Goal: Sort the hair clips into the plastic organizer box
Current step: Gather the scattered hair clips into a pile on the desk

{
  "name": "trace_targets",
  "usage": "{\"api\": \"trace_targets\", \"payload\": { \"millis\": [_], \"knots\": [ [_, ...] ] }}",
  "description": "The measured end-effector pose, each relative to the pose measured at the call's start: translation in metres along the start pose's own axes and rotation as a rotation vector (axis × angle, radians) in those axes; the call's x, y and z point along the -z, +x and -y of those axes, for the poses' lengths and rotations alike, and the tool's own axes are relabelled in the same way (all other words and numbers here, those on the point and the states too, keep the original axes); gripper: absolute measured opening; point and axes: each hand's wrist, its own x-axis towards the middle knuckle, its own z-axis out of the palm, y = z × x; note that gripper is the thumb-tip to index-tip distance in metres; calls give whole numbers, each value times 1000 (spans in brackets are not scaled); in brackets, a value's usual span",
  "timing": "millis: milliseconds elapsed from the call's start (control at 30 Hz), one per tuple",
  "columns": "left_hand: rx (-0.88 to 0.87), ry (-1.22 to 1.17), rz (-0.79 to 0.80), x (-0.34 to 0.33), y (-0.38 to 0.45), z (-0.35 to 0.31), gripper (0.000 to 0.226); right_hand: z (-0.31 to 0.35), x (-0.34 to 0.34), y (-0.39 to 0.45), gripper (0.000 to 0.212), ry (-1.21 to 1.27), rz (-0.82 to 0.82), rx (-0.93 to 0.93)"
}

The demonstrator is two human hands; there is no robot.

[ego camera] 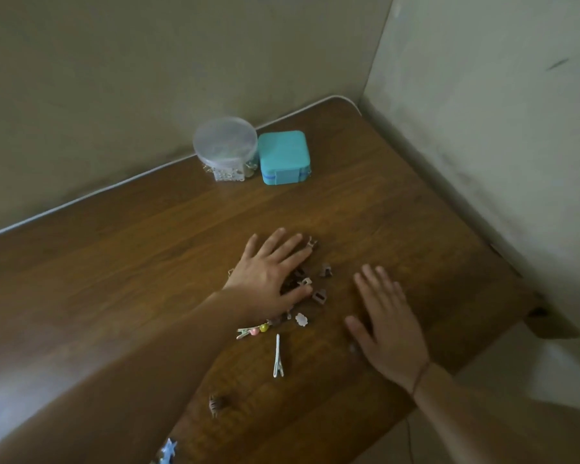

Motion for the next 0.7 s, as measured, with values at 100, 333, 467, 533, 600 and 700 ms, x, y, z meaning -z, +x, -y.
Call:
{"api": "trace_targets", "payload": {
  "millis": [100,333,467,533,600,700],
  "knots": [
    [-19,47,11,-11,-29,-3,73,52,-17,-16,75,24,26,36],
    [-93,18,-197,-48,-122,13,57,81,-13,-7,71,292,-115,-8],
    [135,-81,-364,-43,-189,61,55,50,5,65,74,332,-84,84],
    [365,-125,-410,-49,-236,100,59,48,4,90,76,297,-67,138],
    [561,-201,-426,-64,-290,133,65,59,-3,94,78,307,-40,217],
    [680,-292,-427,-89,-348,147,70,91,-16,76,77,297,-1,335]
  ]
}}
